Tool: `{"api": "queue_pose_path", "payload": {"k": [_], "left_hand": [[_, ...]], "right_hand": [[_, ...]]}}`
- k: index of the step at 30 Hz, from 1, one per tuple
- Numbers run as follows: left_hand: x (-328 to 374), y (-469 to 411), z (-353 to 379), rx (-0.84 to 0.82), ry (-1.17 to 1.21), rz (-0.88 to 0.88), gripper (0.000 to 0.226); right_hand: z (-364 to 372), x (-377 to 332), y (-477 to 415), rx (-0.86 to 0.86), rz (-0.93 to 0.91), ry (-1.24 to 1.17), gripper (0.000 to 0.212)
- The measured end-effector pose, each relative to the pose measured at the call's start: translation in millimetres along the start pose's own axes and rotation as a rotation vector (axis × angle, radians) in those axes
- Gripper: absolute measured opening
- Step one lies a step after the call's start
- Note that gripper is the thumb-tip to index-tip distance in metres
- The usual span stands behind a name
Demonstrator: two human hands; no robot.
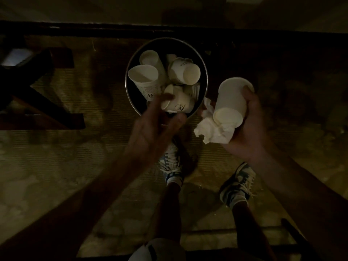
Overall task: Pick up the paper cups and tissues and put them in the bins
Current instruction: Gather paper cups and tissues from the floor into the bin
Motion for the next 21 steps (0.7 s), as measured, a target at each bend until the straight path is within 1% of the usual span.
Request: {"api": "queue_pose_path", "payload": {"k": [1,3,4,6,8,10,12,13,15,17,19,21], "left_hand": [[6.8,12.0,8.4,-0.068,0.064,-0.003,0.045],[13.6,28.5,22.1,-0.107,0.068,-0.032,0.051],[15.4,33.1,27.9,-0.094,0.058,-0.057,0.056],[14.9,35.9,33.7,-0.028,0.083,-0.112,0.061],[13.3,32.7,31.9,0.061,0.098,-0.118,0.055],[12.2,26.4,25.0,0.142,0.015,-0.052,0.042],[10.7,20.4,18.2,0.181,-0.034,-0.006,0.027],[9.5,17.5,15.1,0.179,-0.036,-0.002,0.023],[4.4,11.6,9.8,0.150,-0.071,0.006,0.021],[-2.1,5.2,2.7,0.163,-0.188,0.030,0.019],[-13.9,-3.5,-4.0,0.191,-0.283,0.004,0.018],[-28.9,-14.5,-5.8,0.177,-0.344,-0.061,0.021]], "right_hand": [[1.6,3.1,0.1,0.010,0.003,-0.008,0.065],[7.6,12.0,0.0,0.000,0.031,-0.003,0.081],[10.0,16.6,-0.5,-0.012,0.043,0.003,0.089],[14.0,26.7,-1.2,-0.042,0.073,-0.010,0.095],[16.2,36.4,-1.7,-0.062,0.085,-0.019,0.095],[17.9,44.8,-2.4,-0.089,0.082,0.038,0.094],[17.4,49.8,-4.0,-0.103,0.085,0.070,0.093],[16.0,50.3,-4.8,-0.105,0.091,0.074,0.094],[11.3,48.2,-6.7,-0.120,0.109,0.091,0.094],[7.1,41.6,-7.8,-0.112,0.095,0.115,0.091],[0.8,34.4,-9.0,-0.045,0.076,0.130,0.090],[-5.2,28.1,-7.6,0.013,0.059,0.132,0.088]]}}
Point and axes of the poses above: each hand's wrist, its own y-axis away from the middle knuckle, its own z-axis out of the palm, x = y × z, the point moved 4 cm from there along -y, towards the middle knuckle, and after that the axes turned 9 degrees about -y, right-handed, at the moved point
